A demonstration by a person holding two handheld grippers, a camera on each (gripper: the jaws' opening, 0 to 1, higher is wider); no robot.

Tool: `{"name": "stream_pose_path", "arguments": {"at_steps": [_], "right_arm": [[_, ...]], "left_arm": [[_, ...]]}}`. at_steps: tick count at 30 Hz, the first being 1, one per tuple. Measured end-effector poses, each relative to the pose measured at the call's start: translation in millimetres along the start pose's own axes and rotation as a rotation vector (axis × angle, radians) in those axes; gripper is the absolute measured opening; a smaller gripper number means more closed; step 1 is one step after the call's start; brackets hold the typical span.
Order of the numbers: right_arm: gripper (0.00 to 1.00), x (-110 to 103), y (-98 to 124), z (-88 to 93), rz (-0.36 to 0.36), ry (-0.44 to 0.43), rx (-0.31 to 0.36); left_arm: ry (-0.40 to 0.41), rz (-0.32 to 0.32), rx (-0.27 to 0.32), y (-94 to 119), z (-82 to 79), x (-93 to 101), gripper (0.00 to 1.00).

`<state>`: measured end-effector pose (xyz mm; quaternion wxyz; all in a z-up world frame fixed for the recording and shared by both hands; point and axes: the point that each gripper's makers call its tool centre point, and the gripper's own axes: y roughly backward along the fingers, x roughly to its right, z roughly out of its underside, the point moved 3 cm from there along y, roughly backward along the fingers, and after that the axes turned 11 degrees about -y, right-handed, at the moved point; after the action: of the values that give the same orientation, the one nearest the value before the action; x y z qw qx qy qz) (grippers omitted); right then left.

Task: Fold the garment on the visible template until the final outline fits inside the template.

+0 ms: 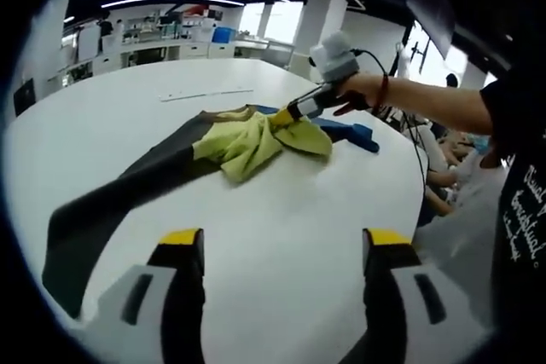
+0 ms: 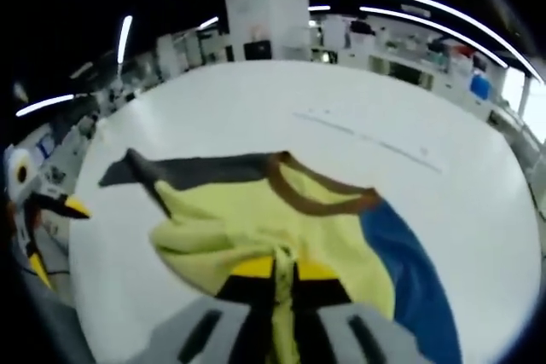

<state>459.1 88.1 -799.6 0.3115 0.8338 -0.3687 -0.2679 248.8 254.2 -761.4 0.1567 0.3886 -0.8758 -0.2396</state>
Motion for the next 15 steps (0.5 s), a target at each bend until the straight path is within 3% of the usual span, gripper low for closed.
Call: {"name": "stream_pose_path", "arguments": {"at_steps": [6,12,15], "right_arm": [[0.03,2.1,-5.5,4.1,0.021,0.028,-0.010],[0.07,-1.7,2.5,4.2,0.018,-0.054,-0.003],[0.14,-2.8,8.0,1.6,0.017,-0.082,0.013]], "left_arm": [[0.019,-0.011,-0.002,-0.1,3.6,-4.4,0.71],[0.038,-0.027,0.001,-1.3,5.3,-9.1,0.69],[0.038,-0.033,0.005,-3.1,3.8,-10.2,0.68]]}}
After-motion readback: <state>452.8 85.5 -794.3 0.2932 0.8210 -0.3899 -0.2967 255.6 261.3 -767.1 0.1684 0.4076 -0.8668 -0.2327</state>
